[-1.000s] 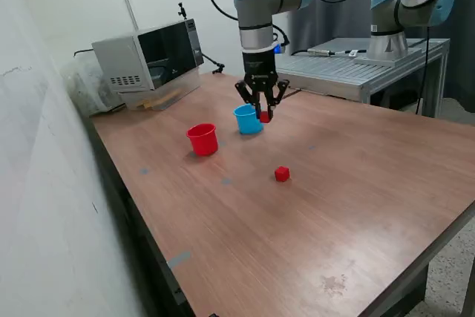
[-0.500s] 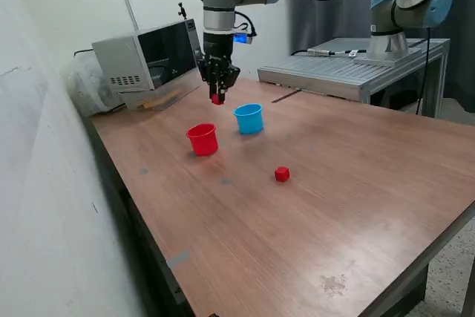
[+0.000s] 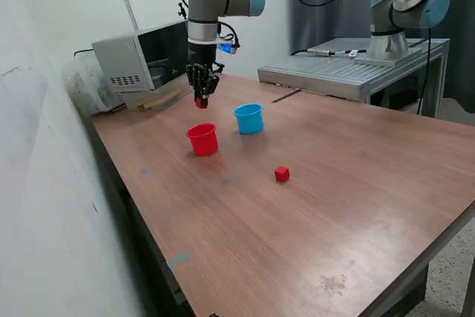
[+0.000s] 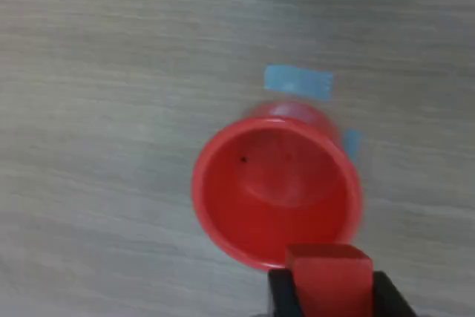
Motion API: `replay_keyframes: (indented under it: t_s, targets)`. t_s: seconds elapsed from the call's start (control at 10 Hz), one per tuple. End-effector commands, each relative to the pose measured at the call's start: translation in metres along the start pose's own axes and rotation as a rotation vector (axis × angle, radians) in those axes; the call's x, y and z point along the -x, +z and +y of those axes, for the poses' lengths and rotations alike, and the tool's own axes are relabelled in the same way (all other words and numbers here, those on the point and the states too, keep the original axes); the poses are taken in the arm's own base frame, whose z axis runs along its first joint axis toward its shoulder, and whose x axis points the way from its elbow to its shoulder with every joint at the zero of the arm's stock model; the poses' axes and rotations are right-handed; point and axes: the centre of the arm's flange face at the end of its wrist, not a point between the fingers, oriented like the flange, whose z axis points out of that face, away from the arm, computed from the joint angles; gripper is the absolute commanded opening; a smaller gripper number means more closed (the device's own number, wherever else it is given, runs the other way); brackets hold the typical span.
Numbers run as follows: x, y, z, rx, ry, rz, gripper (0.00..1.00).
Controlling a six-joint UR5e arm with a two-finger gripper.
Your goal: Place red objects in the red bin, and blue objects in the blue bin.
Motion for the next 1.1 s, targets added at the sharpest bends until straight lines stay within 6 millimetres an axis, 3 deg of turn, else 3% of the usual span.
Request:
replay_keyframes:
  t_s: [0.0,0.3,0.4,0.6,0.8,1.0]
  targets:
    - [0.023,0.031,0.005,-0.019,0.042,-0.002,0.00]
    - [0.020,0.050,0.004,-0.040,0.040,0.005,0.00]
    - [0.017,0.058,0.002,-0.051,0.035,0.012,1.00]
    - [0.009,0.056,0.004,-0.048,0.025,0.012,1.00]
    - [-0.017,0.035,0.010,-0.028,-0.011,0.011,1.00]
    - [-0.052,-0.033,0.014,0.041,-0.059,0.007,1.00]
